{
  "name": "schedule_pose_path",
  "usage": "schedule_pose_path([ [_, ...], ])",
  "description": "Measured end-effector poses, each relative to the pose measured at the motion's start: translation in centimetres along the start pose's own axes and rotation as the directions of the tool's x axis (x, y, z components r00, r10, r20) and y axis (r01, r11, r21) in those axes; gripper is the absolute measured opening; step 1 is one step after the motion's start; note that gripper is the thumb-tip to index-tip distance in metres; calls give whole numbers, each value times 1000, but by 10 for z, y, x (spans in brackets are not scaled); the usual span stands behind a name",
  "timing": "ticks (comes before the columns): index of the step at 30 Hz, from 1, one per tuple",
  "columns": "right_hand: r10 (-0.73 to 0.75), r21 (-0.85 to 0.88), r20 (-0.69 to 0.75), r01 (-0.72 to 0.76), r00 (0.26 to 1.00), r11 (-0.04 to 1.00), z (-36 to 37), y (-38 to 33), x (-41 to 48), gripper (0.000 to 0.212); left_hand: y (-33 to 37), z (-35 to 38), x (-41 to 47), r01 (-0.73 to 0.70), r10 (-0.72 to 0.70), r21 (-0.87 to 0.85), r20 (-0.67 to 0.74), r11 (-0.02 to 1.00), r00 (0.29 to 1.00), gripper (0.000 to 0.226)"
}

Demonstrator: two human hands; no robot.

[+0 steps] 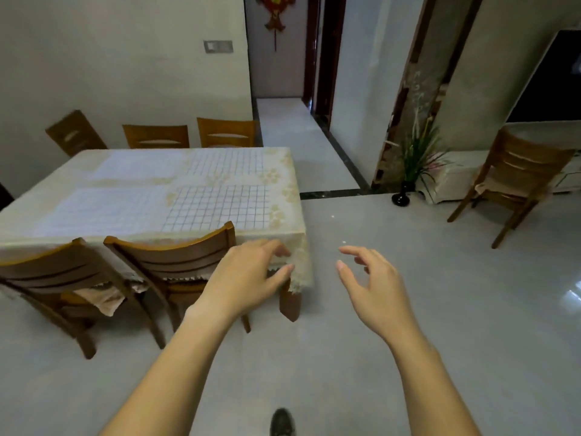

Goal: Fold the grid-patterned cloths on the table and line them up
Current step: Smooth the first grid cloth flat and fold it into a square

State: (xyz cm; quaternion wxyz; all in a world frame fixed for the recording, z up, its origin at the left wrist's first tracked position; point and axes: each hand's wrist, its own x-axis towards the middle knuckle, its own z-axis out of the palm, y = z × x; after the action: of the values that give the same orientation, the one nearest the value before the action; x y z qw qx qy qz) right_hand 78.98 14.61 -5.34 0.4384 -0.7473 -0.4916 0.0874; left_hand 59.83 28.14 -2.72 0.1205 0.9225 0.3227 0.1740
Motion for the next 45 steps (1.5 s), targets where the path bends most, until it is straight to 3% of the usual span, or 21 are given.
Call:
schedule_pose_path([
  [6,6,-128,16,-4,1000,992,-32,53,67,27,17,60,89,-35,36,-136,5,990,999,34],
  [14,-5,-313,-74,-19,997,950,-87,110,210,28,35,103,264,-93,88,-248,-33,964,996,34],
  [19,14,-229,-131,-44,991,973,-73,144,283,24,18,109,331,-61,57,-224,-23,973,998,35],
  [22,-24,-170,-53,15,998,985,-50,163,331,24,-2,115,362,-8,8,-175,3,985,1000,35],
  [28,-158,-61,74,162,985,985,-10,186,454,27,-51,120,429,164,-171,-66,-116,984,978,30],
  [33,-215,-7,190,220,958,975,8,231,554,30,-60,148,509,289,-282,35,-132,957,950,31],
  [41,-280,115,293,257,914,960,6,256,703,25,-71,153,611,478,-467,6,-198,879,862,31],
  [45,-359,174,383,315,851,933,38,261,743,29,-92,161,632,538,-522,29,-203,842,828,33],
])
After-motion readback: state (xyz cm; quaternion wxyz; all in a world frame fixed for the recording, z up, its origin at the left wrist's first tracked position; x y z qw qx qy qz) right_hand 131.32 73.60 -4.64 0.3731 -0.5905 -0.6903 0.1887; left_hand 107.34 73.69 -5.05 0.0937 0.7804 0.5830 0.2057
